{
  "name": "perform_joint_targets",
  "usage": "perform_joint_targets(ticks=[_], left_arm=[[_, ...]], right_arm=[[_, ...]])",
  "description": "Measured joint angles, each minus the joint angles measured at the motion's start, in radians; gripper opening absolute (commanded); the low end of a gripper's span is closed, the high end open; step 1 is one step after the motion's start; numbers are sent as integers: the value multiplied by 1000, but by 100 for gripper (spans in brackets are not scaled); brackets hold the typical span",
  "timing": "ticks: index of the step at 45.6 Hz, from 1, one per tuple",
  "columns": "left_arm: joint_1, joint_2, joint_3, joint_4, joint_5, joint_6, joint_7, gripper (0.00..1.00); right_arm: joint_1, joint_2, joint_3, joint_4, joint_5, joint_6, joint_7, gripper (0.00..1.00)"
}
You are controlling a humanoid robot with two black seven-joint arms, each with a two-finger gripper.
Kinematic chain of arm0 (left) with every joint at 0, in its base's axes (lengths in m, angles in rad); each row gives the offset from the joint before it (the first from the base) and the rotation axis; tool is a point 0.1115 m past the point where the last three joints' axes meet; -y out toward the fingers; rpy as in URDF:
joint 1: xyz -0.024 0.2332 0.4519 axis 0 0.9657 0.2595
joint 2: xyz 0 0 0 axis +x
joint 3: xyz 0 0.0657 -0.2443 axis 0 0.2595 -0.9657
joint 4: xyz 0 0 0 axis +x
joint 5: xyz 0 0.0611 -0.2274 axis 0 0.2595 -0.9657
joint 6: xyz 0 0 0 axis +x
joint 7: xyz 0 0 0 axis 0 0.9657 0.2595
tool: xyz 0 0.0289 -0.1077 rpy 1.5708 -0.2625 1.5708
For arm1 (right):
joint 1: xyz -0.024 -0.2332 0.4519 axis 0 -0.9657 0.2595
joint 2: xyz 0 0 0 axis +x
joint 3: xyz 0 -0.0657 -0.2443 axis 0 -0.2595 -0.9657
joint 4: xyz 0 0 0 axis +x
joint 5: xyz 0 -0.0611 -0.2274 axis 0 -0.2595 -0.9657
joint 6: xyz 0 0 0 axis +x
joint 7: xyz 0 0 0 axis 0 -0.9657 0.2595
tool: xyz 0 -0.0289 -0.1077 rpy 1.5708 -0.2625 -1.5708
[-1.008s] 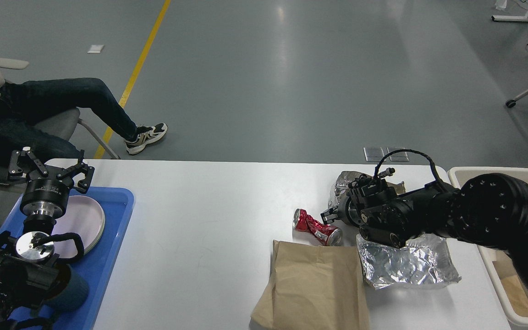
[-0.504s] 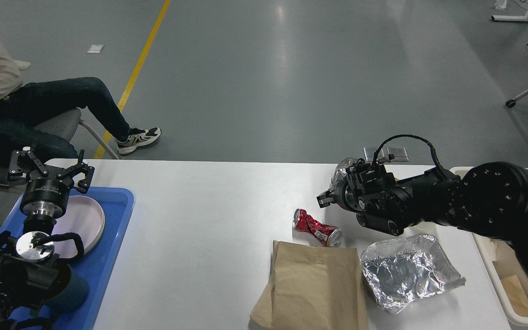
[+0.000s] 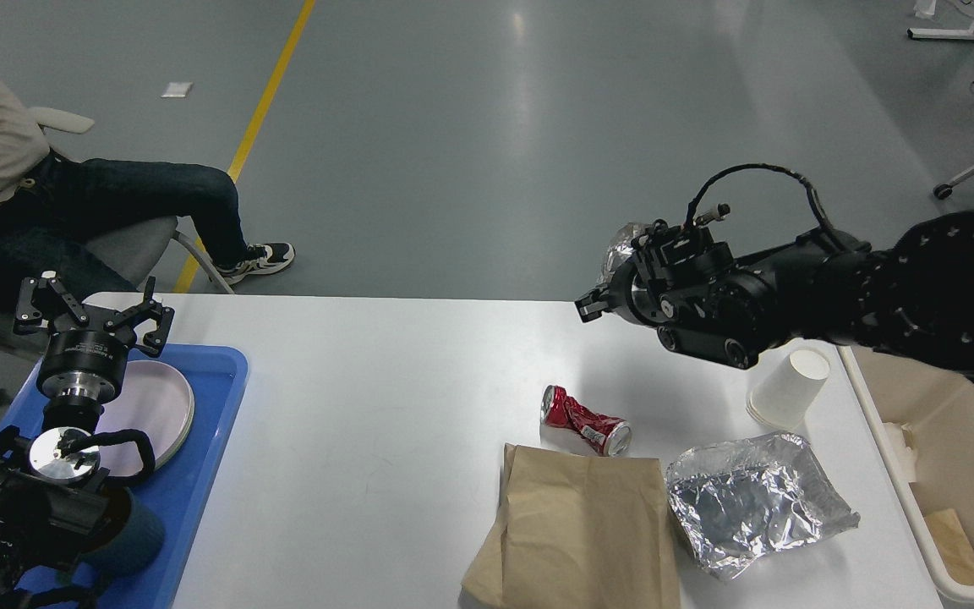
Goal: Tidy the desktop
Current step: 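Carry the crumpled paper to the beige bin and drop it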
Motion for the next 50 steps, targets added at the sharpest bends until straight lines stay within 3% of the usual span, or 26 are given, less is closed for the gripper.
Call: perform_joint_targets(ticks=[15,23,35,36,40,43,50], left_arm=[[0,0,0,0,0,0,0,96],[0,0,0,0,0,0,0,96],[0,0,0,0,0,0,0,96],[0,0,0,0,0,0,0,96],[0,0,0,0,0,0,0,96],[0,0,0,0,0,0,0,96],[0,0,0,0,0,0,0,96]], right_arm=[[130,-195,-8,21,3,189,3,0],[76,-306,-48,-18,6,176,-1,0],[-145,-434,-52,-109,8,98,-2,1],[-161,-440,-49,-115,8,95,-2,9],[-227,-461,-43,-153,8,85,-2,56],[-280,-468,-39,-198,11,70,-1,98],[-400,-468,-37,-292,46,18,-1,100]])
